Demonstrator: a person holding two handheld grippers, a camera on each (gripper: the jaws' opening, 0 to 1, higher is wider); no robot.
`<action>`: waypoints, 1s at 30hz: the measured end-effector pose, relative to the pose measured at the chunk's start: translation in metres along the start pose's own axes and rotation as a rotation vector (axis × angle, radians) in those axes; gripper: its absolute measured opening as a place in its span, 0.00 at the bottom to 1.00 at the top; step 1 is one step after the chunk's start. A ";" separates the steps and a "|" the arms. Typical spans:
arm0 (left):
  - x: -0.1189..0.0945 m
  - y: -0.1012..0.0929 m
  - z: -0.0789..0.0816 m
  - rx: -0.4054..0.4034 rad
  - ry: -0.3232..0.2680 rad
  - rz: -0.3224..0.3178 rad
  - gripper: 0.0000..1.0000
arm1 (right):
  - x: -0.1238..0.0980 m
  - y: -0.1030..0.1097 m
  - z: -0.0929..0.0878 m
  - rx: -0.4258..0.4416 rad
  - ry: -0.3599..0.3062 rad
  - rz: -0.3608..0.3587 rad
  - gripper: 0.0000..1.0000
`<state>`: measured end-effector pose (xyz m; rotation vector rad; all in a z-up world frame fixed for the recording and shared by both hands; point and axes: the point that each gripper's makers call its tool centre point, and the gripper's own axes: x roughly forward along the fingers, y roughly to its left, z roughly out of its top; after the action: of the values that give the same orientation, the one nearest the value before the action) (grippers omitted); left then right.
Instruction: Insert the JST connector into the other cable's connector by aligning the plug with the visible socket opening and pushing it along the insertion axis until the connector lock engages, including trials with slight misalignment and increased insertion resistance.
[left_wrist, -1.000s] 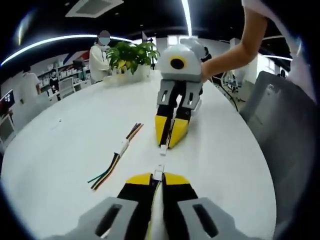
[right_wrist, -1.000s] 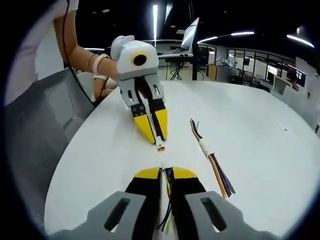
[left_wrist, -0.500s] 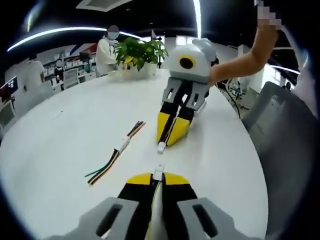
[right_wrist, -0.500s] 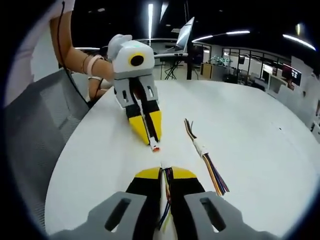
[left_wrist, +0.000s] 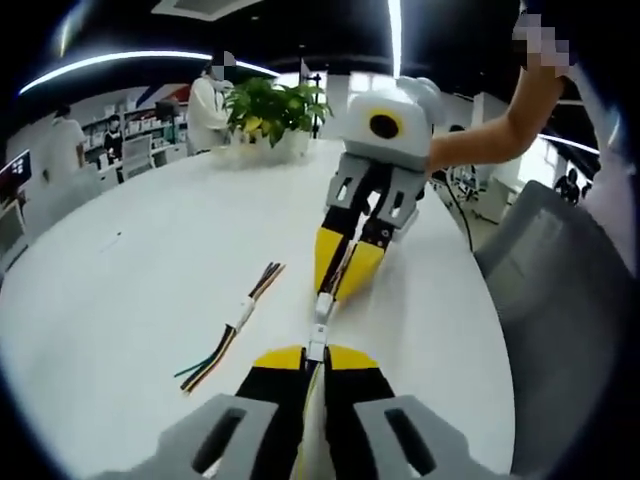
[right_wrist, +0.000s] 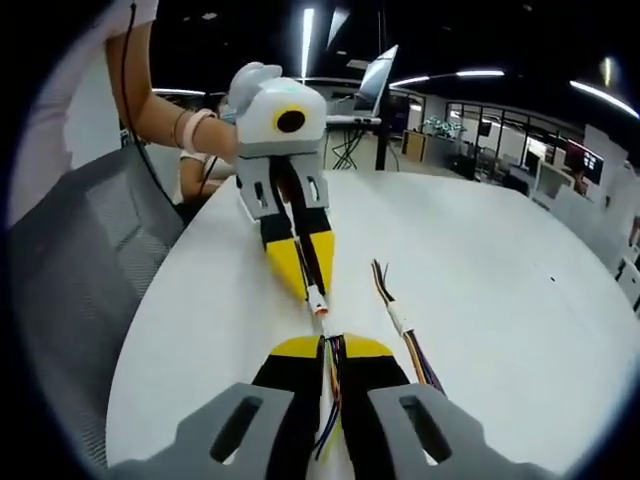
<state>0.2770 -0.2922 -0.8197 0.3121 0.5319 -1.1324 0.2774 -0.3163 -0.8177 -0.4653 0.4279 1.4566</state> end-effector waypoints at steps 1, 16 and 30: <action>0.000 0.000 0.001 0.002 0.000 0.000 0.00 | 0.000 0.001 0.001 -0.002 -0.001 0.002 0.02; 0.003 -0.007 0.005 0.021 0.002 -0.026 0.00 | 0.000 0.003 -0.003 -0.017 0.012 0.017 0.02; 0.005 -0.011 0.010 0.027 -0.003 -0.044 0.00 | 0.001 0.006 -0.003 -0.024 0.008 0.028 0.02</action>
<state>0.2707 -0.3050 -0.8139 0.3232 0.5238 -1.1834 0.2718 -0.3170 -0.8205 -0.4865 0.4250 1.4886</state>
